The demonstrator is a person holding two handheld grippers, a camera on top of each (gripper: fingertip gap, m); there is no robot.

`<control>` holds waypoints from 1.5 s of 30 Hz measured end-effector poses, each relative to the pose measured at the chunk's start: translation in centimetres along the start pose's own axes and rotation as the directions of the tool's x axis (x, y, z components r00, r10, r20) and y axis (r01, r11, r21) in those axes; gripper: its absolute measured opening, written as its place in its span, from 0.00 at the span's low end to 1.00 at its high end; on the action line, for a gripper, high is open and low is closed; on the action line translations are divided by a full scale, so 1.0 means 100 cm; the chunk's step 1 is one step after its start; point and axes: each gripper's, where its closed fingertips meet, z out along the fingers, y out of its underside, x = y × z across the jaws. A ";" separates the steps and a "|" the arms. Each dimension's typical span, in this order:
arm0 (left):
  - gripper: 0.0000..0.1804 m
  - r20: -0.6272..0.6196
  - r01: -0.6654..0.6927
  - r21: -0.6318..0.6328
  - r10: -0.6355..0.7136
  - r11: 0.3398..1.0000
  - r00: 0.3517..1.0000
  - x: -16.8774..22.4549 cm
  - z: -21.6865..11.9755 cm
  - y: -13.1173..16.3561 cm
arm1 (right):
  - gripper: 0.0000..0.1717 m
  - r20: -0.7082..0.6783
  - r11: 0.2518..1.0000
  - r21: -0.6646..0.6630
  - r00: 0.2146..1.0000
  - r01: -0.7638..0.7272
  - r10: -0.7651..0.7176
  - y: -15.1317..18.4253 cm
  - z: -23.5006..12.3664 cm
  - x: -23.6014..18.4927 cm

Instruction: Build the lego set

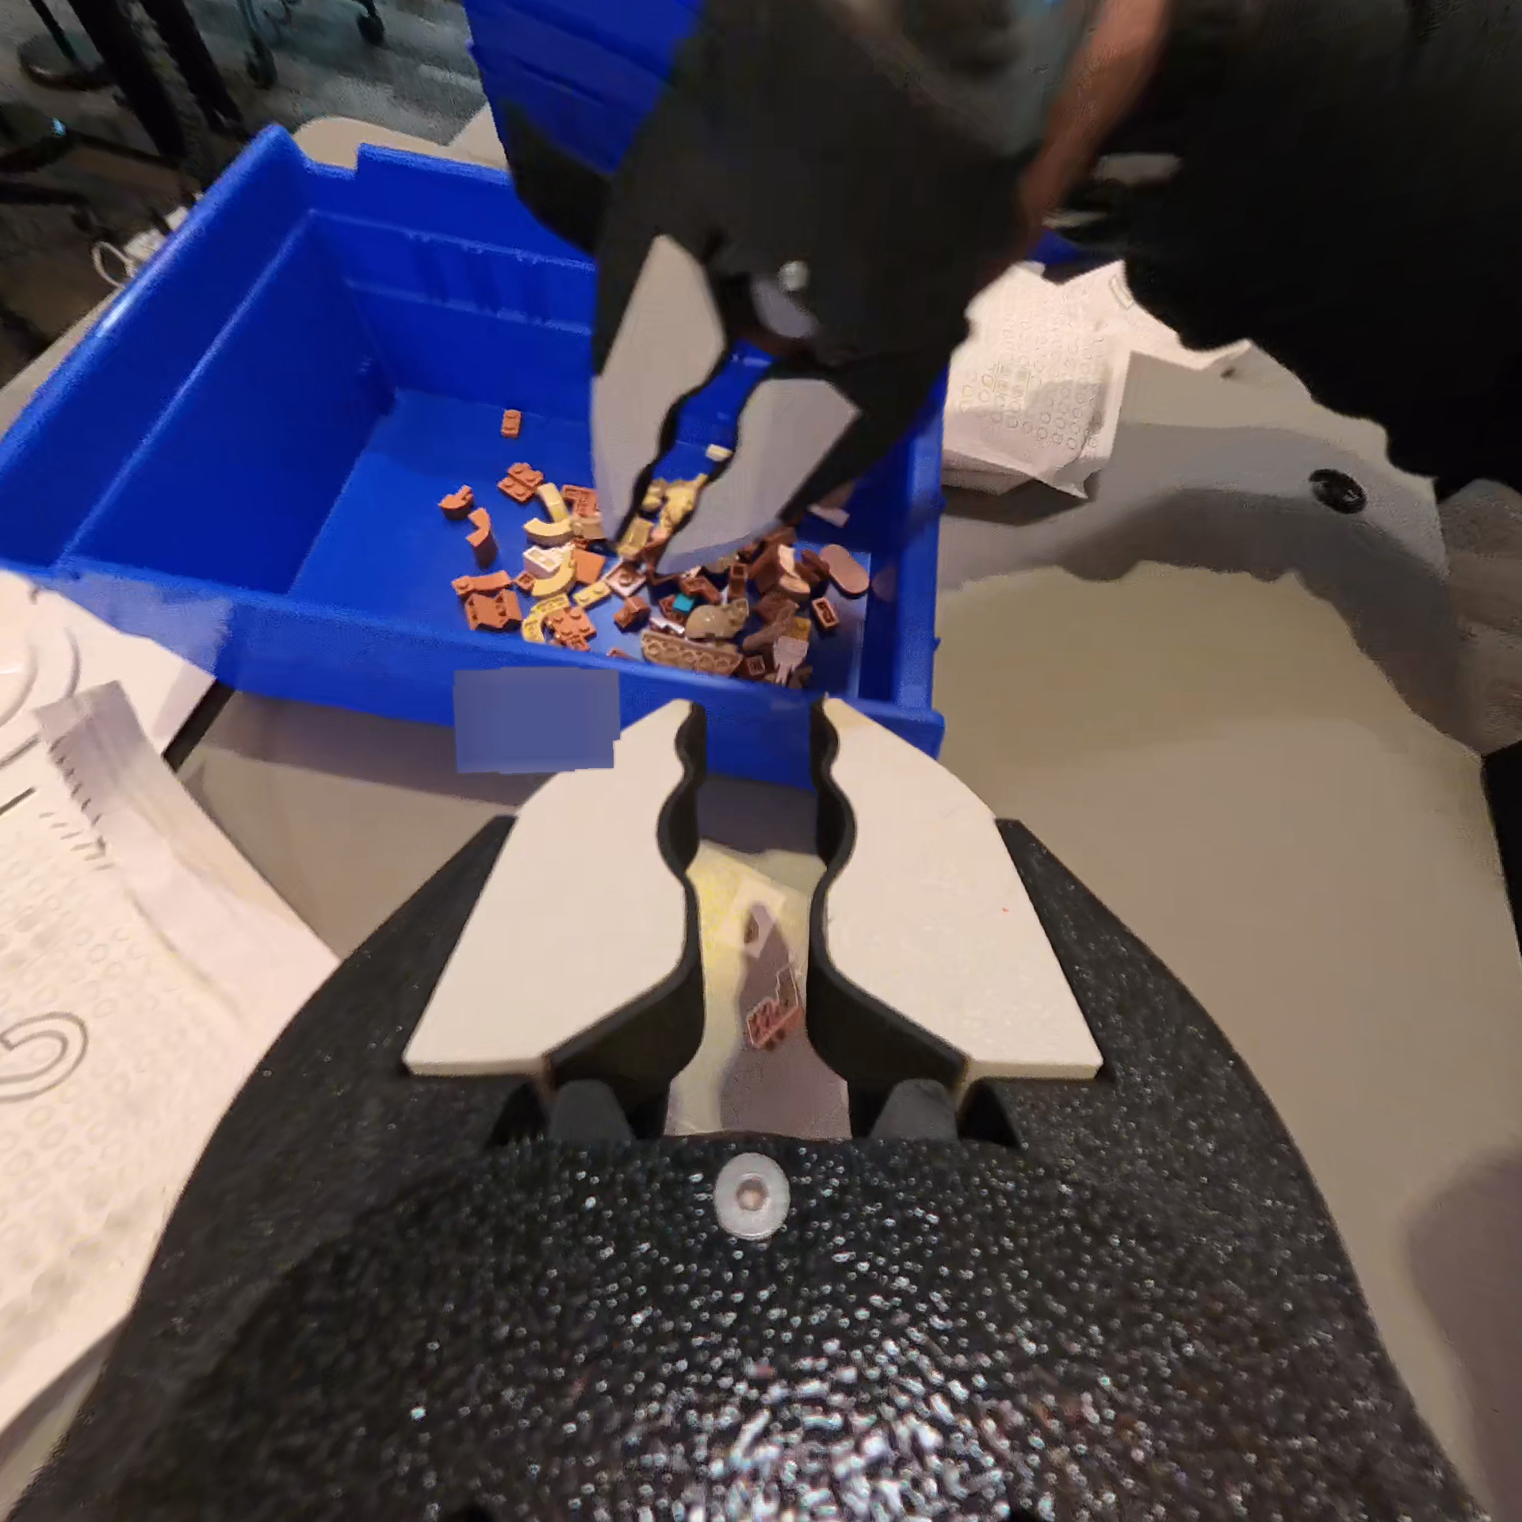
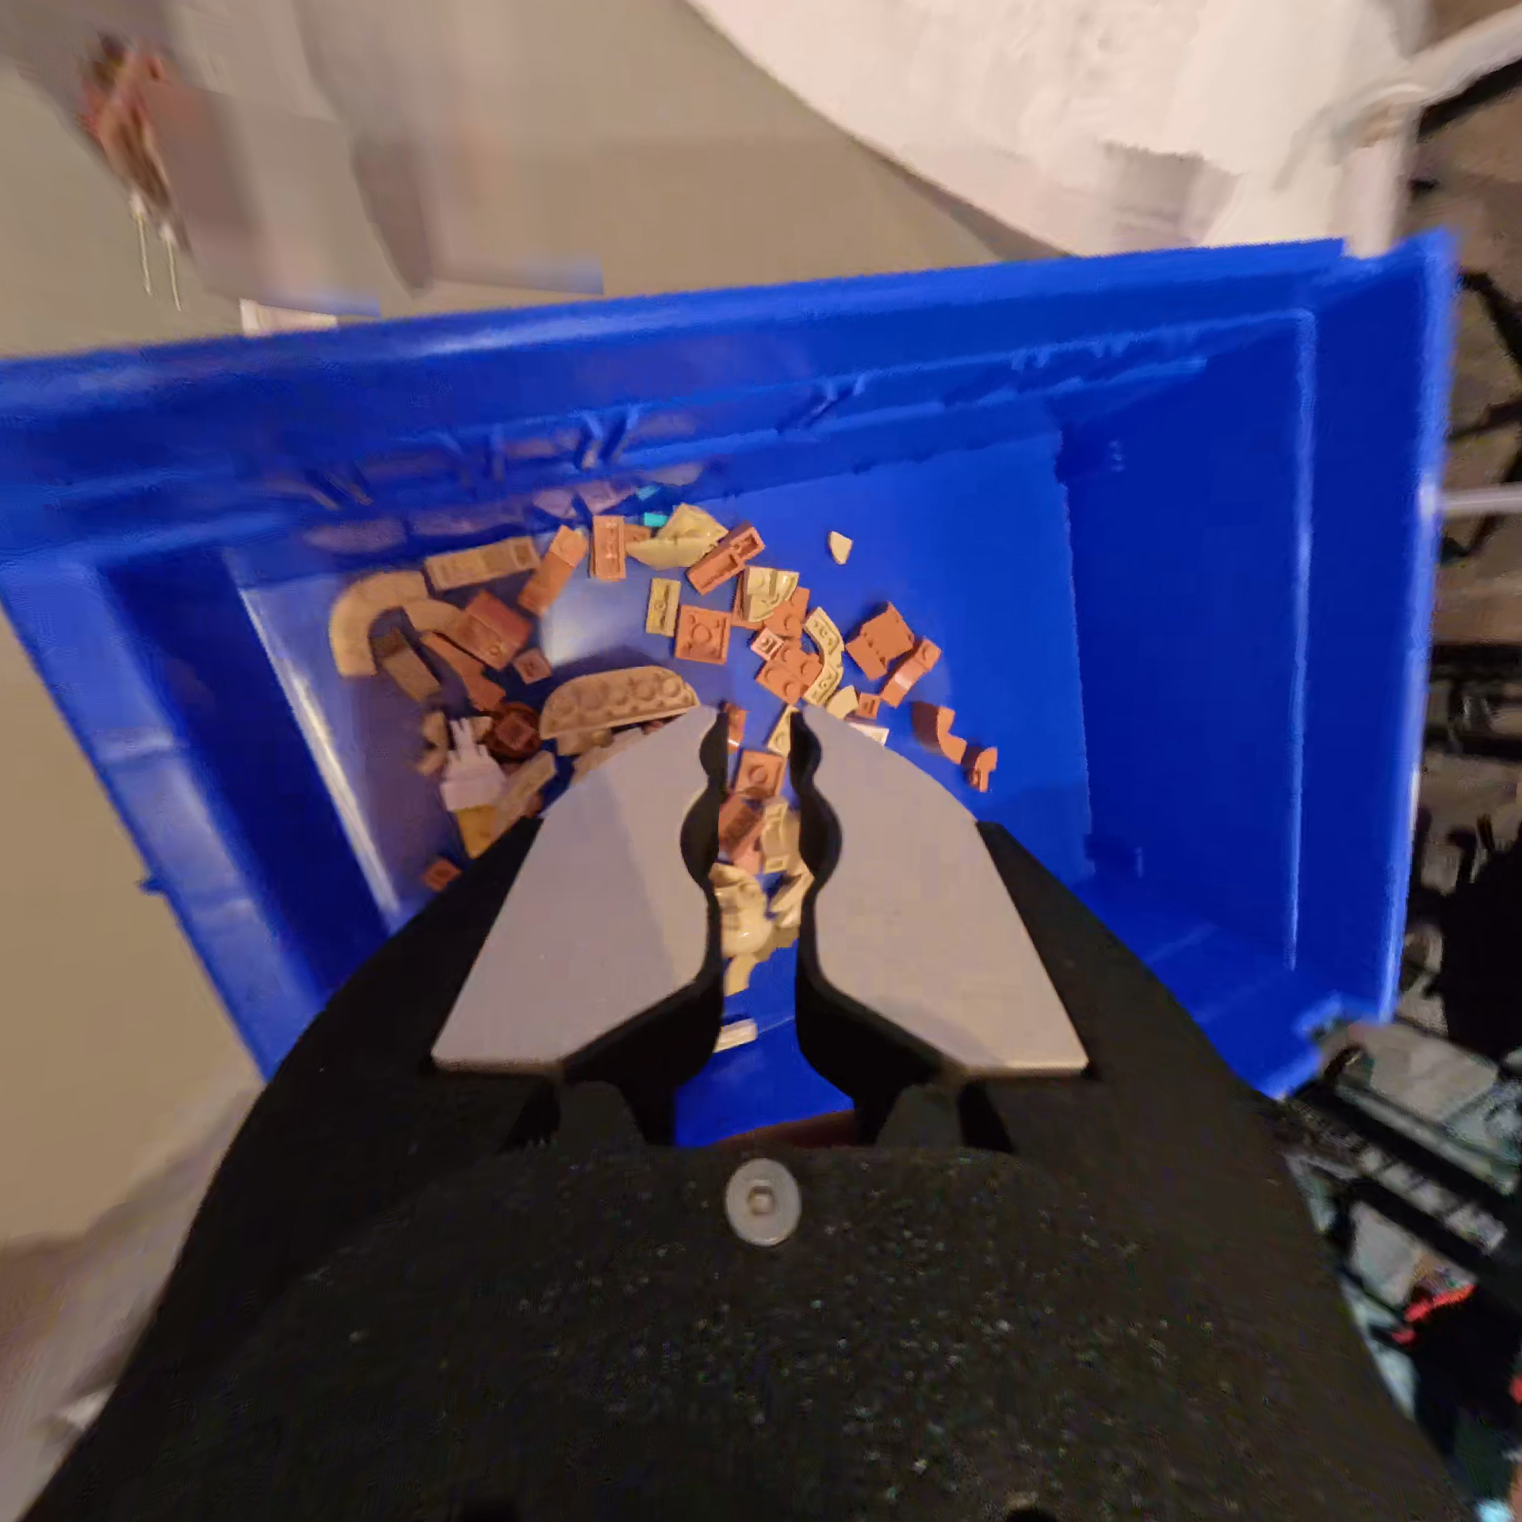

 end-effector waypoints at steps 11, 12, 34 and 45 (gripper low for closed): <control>0.13 0.058 -0.011 -0.018 0.012 1.000 0.998 0.007 -0.041 0.053 | 0.10 0.285 0.960 -0.087 0.930 0.267 -0.233 0.008 0.056 0.016; 0.13 0.056 -0.009 -0.019 0.010 1.000 0.998 0.007 -0.042 0.055 | 0.10 0.306 0.959 -0.097 0.925 0.267 -0.227 0.010 0.058 0.014; 0.13 0.047 -0.037 -0.002 0.037 0.999 0.998 0.009 -0.046 0.053 | 0.14 0.363 0.971 -0.143 0.923 0.193 -0.130 0.015 0.065 0.009; 0.13 0.054 -0.035 0.003 0.035 0.999 0.998 0.007 -0.051 0.055 | 0.06 0.254 0.959 -0.167 0.950 0.231 -0.184 0.015 0.065 0.019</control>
